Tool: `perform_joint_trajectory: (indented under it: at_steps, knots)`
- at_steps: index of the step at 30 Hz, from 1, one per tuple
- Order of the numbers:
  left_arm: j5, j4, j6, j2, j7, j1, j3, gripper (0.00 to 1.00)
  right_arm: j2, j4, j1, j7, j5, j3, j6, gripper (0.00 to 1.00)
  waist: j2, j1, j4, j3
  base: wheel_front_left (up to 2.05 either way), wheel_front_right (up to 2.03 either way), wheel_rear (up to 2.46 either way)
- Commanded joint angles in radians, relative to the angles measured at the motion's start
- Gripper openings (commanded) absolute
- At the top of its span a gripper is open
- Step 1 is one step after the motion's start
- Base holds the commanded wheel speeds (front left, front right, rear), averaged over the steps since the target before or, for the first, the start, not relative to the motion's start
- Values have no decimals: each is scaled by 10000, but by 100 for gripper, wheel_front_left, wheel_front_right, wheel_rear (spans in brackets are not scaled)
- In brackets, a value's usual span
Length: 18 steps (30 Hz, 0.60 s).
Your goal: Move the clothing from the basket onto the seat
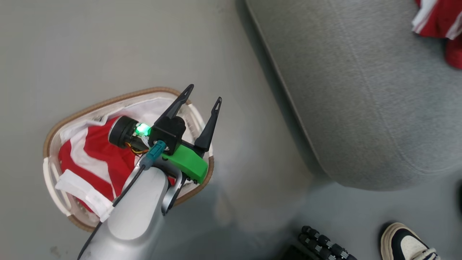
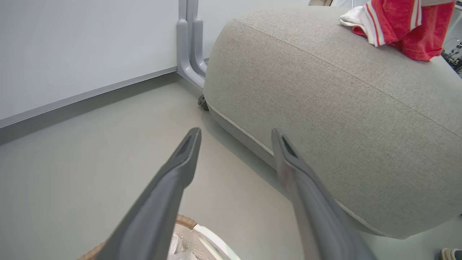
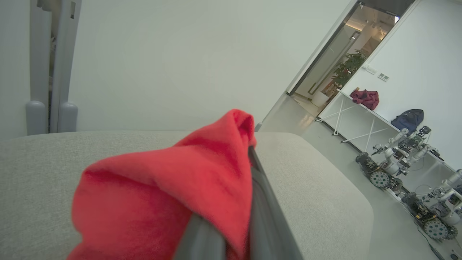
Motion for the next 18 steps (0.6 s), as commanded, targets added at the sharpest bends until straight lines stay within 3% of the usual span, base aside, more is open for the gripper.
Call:
perform_joint_trajectory:
  at_steps: [1, 2, 3, 4, 5, 11, 18]
  knots:
    - [8, -38, -15, 79, 2, -171, 95, 100, 99, 124, 114, -3, -101, -296, -12, 0, 0, -1, 932, 943, 0, 0, 0]
    - [14, -52, -15, 92, 2, -177, 156, 100, 159, 199, 256, -3, -197, -527, -12, 7, 0, -1, 1011, 1014, 0, 0, 0]
    - [33, -68, -15, 105, 2, -179, 217, 100, 221, 238, 376, -3, -259, -705, -14, 29, 0, -1, 1063, 1064, 0, 0, 0]
    - [43, -69, -15, 105, 2, -167, 264, 100, 303, 265, 489, -3, -325, -885, -12, 75, 0, -1, 1098, 1095, 0, 0, 0]
    - [56, -72, -15, 93, 2, -137, 339, 100, 437, 274, 640, -3, -369, -1060, -14, 100, 0, -1, 1132, 1115, 0, 0, 0]
    - [87, 1, -16, -10, 2, 30, 609, 100, 1176, -201, 1810, -3, -327, -1761, -14, 100, 0, -1, 1240, 852, 0, 0, 0]
    - [164, -10, 12, -163, 2, 440, 1206, 100, 1888, -1398, 3676, -3, 248, -1883, -14, 100, 0, -1, 1420, -85, 0, 0, 0]
